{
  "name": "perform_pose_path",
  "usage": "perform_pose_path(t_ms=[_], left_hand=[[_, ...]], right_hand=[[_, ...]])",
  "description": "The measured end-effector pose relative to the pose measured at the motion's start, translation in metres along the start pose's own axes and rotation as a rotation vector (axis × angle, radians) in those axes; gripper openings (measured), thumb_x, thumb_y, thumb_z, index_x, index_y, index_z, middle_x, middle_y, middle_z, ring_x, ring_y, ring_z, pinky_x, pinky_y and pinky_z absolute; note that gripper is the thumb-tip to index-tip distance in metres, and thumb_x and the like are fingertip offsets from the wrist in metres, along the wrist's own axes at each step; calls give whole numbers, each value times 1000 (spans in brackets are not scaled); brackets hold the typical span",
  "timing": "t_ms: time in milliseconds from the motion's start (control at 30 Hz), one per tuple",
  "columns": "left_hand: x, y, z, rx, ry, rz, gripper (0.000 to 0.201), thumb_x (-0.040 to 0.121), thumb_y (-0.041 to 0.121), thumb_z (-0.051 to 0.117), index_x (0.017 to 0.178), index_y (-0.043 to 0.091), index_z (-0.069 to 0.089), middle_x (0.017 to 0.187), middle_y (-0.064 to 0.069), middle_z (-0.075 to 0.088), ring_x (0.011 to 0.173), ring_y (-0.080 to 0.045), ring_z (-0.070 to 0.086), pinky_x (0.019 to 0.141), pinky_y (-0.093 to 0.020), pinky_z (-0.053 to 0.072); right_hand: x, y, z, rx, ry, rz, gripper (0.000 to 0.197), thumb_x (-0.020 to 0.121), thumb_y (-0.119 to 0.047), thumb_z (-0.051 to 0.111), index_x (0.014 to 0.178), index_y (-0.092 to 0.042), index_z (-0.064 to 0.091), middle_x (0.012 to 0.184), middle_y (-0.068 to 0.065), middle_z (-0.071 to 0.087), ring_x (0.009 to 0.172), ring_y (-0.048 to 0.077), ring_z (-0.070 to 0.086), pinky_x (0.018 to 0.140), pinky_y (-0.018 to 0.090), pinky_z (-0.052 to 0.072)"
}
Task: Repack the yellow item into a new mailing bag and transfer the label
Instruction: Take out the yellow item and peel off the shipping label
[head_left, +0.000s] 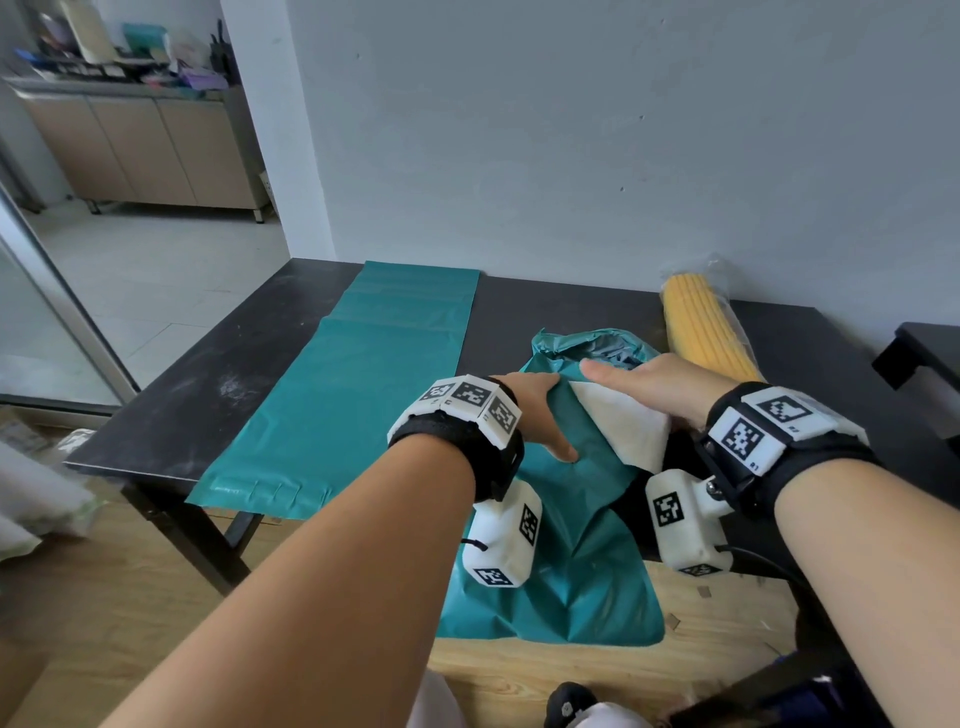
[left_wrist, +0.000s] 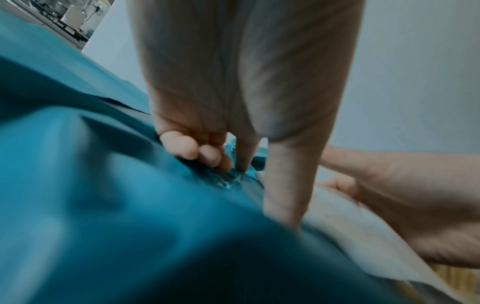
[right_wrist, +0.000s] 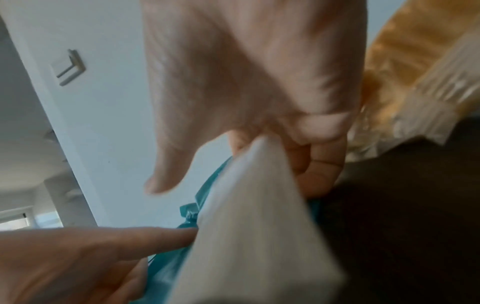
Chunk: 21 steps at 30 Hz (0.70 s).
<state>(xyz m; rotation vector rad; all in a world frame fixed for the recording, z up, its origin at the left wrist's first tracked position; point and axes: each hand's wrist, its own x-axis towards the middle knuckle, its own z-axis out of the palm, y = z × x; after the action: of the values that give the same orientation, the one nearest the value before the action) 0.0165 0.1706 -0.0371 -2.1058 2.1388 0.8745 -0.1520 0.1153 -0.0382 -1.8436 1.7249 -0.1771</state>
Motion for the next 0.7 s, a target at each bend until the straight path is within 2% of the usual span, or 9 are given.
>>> perform_pose_path(t_ms=[33, 100, 167, 267, 367, 433, 500, 600, 700], left_hand=[[0, 1, 0, -6, 1, -2, 95, 75, 50, 74, 150, 24, 22, 149, 2, 40, 133, -20, 43, 106, -33, 36], [0, 6, 3, -20, 14, -9, 96, 73, 58, 72, 149, 23, 25, 148, 1, 41, 132, -21, 44, 105, -33, 37], [1, 11, 6, 12, 37, -18, 100, 70, 63, 71, 149, 22, 24, 149, 0, 41, 133, -23, 43, 106, -36, 37], [3, 18, 10, 114, 29, -37, 108, 66, 63, 74, 150, 19, 22, 148, -2, 42, 132, -25, 45, 107, -41, 38], [4, 26, 10, 200, 45, -59, 100, 62, 64, 76, 141, 17, 37, 140, -7, 47, 125, -28, 49, 100, -41, 43], [2, 33, 9, 297, 71, -73, 90, 63, 66, 73, 131, 14, 48, 140, -12, 38, 127, -31, 39, 100, -46, 42], [3, 34, 10, 332, 62, -44, 81, 68, 64, 70, 128, 14, 52, 142, -13, 31, 131, -32, 31, 103, -49, 39], [7, 24, 16, 272, 55, 30, 96, 73, 62, 68, 146, 12, 29, 151, -10, 26, 140, -28, 27, 111, -45, 32], [8, 16, 19, 272, 43, 25, 111, 77, 64, 63, 153, 11, 4, 162, -7, 0, 149, -23, 4, 117, -43, 17]], right_hand=[[0, 3, -1, -33, -23, -30, 69, 70, -72, 63, 100, -10, 67, 104, 5, 67, 95, 20, 62, 80, 29, 46], [-4, 6, 0, -124, -41, -76, 50, 72, -59, 72, 69, -11, 59, 73, 2, 59, 68, 18, 56, 63, 28, 42], [-9, 6, 2, -182, -14, -93, 46, 76, -48, 73, 59, -13, 49, 64, 1, 49, 60, 16, 47, 56, 26, 34], [-13, 1, 3, -272, -18, -103, 43, 79, -42, 72, 58, -14, 47, 63, 0, 48, 60, 14, 46, 54, 24, 33], [-11, -4, 2, -347, -40, -106, 26, 76, -35, 74, 73, -10, 65, 75, 3, 61, 71, 18, 59, 62, 26, 43], [-8, -9, 4, -338, -37, -127, 23, 75, -30, 73, 80, -8, 67, 76, 4, 60, 68, 17, 56, 60, 27, 42], [-7, -14, 7, -350, -25, -143, 31, 80, -37, 67, 69, -10, 59, 68, 3, 51, 61, 17, 47, 55, 27, 35], [-3, -15, 13, -453, 30, -182, 54, 90, -57, 48, 58, -13, 43, 59, 1, 41, 53, 16, 37, 50, 28, 27], [-1, -11, 14, -518, 21, -193, 48, 92, -49, 48, 61, -13, 45, 63, 1, 43, 57, 15, 39, 50, 27, 27]])
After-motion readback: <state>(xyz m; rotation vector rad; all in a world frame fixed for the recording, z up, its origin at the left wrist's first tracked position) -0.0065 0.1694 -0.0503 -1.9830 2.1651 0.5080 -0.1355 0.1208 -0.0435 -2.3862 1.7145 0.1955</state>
